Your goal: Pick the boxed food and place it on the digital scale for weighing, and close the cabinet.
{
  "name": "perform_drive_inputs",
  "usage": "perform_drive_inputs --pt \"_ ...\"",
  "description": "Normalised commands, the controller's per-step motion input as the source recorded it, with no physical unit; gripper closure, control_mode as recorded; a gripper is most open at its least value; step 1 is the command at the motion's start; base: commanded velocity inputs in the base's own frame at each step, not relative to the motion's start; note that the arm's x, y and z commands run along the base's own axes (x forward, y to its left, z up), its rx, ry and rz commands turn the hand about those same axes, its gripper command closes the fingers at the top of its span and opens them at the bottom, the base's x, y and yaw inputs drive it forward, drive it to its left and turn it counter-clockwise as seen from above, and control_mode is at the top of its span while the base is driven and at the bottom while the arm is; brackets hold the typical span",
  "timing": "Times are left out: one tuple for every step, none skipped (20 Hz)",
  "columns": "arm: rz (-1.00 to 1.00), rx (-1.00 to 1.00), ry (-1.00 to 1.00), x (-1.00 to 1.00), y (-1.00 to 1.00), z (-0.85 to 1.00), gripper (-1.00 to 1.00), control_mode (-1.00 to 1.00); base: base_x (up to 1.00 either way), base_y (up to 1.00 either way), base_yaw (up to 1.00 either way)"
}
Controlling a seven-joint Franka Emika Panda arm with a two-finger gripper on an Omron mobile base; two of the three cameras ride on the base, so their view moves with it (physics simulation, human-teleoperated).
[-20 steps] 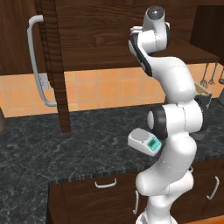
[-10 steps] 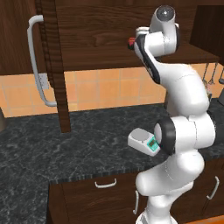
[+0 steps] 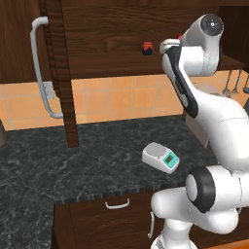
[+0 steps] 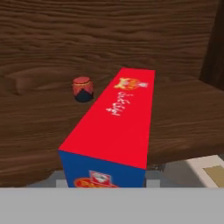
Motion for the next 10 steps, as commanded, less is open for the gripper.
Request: perform_drive_inputs --pt "0.34 0.00 0.03 -1.00 0.00 0.00 1.00 -1.00 0.00 0.00 0.00" --pt "0.37 0.00 0.03 -1.00 0.00 0.00 1.00 -1.00 0.00 0.00 0.00" --pt "0.40 0.00 0.01 -1.00 -0.09 -0.08 1.00 -1.00 0.00 0.00 0.00" --pt "0.41 0.00 0.00 -1.00 -0.14 -0.14 1.00 -1.00 0.00 0.00 0.00" --pt "0.43 0.03 0.00 -1.00 -0.12 -0.18 1.00 -1.00 0.00 0.00 0.00" --pt "0.43 0.10 0.00 -1.00 -0.15 -0.24 1.00 -1.00 0.00 0.00 0.00" --pt "0.42 0.16 0.04 -1.00 -0.22 -0.34 1.00 -1.00 0.00 0.00 0.00" --pt "0.43 0.16 0.05 -1.00 -0.14 -0.44 1.00 -1.00 0.00 0.00 0.00" --pt "0.47 0.10 0.02 -0.94 0.00 -0.43 1.00 -1.00 0.00 0.00 0.00" --pt "0.55 0.02 0.02 -0.70 0.00 -0.46 1.00 -1.00 0.00 0.00 0.00"
